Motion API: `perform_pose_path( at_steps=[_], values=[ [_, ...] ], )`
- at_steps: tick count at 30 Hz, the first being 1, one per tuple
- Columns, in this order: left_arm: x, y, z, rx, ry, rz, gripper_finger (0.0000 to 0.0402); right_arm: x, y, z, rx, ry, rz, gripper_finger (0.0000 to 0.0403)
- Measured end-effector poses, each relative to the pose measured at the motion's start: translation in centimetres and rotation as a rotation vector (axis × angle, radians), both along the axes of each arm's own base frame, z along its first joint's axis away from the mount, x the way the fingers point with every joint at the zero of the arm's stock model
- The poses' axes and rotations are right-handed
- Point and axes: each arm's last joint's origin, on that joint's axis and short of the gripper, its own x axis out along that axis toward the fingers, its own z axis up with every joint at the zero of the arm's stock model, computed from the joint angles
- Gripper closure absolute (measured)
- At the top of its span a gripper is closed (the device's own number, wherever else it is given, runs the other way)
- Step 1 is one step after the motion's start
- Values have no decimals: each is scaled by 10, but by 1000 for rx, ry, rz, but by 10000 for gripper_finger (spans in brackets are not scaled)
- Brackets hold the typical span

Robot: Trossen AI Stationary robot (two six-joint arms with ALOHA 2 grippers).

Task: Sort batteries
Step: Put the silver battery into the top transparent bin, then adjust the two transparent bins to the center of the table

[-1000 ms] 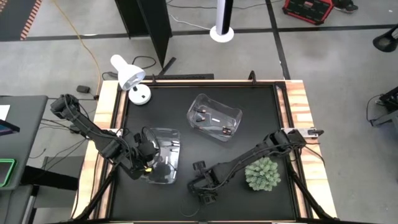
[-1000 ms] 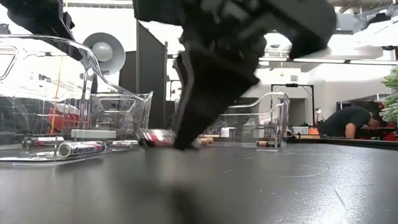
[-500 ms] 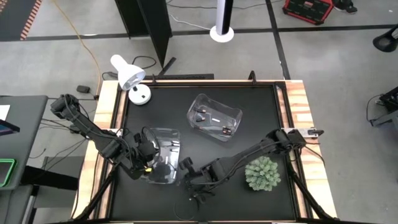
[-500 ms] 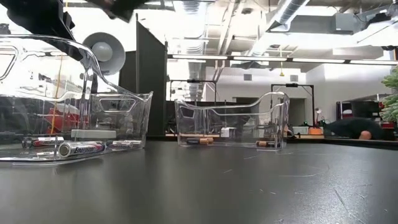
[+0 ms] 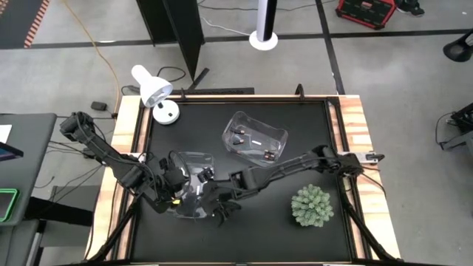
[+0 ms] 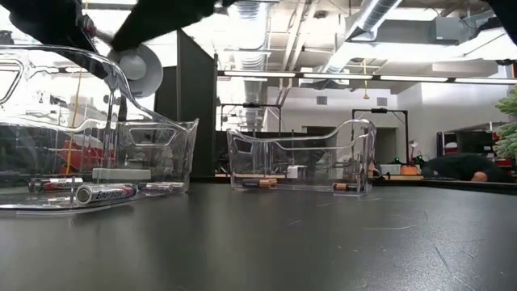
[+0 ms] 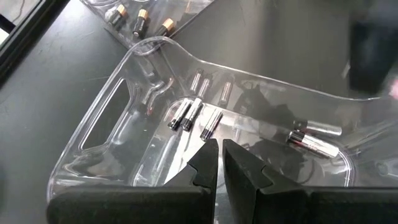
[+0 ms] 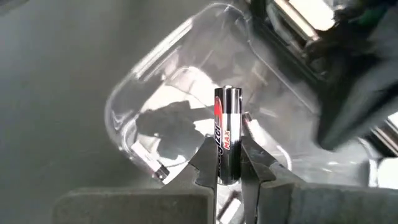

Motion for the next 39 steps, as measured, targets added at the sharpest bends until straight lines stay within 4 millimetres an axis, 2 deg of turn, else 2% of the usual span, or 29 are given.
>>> perform_pose_path(
  at_steps=[2, 4, 8, 15, 19, 33, 39],
  values=[
    [0, 0, 0, 1, 0, -2, 381, 3, 0, -8, -12, 14, 19, 360],
    [0, 0, 0, 2, 0, -2, 381, 9, 3, -27, -16, 41, 54, 360],
    [1, 0, 1, -3, -6, -2, 381, 14, 5, -42, -36, 47, 88, 360],
    [1, -1, 1, 3, -10, -16, 381, 14, -1, -46, -68, 81, 145, 360],
    [1, -1, 1, 4, -9, -16, 381, 13, 3, -47, -68, 84, 157, 352],
    [1, -1, 1, 5, -8, -16, 381, 12, 7, -46, -75, 79, 173, 266],
    [1, -1, 1, 5, -7, -16, 381, 13, 9, -45, -120, 60, 187, 246]
  ],
)
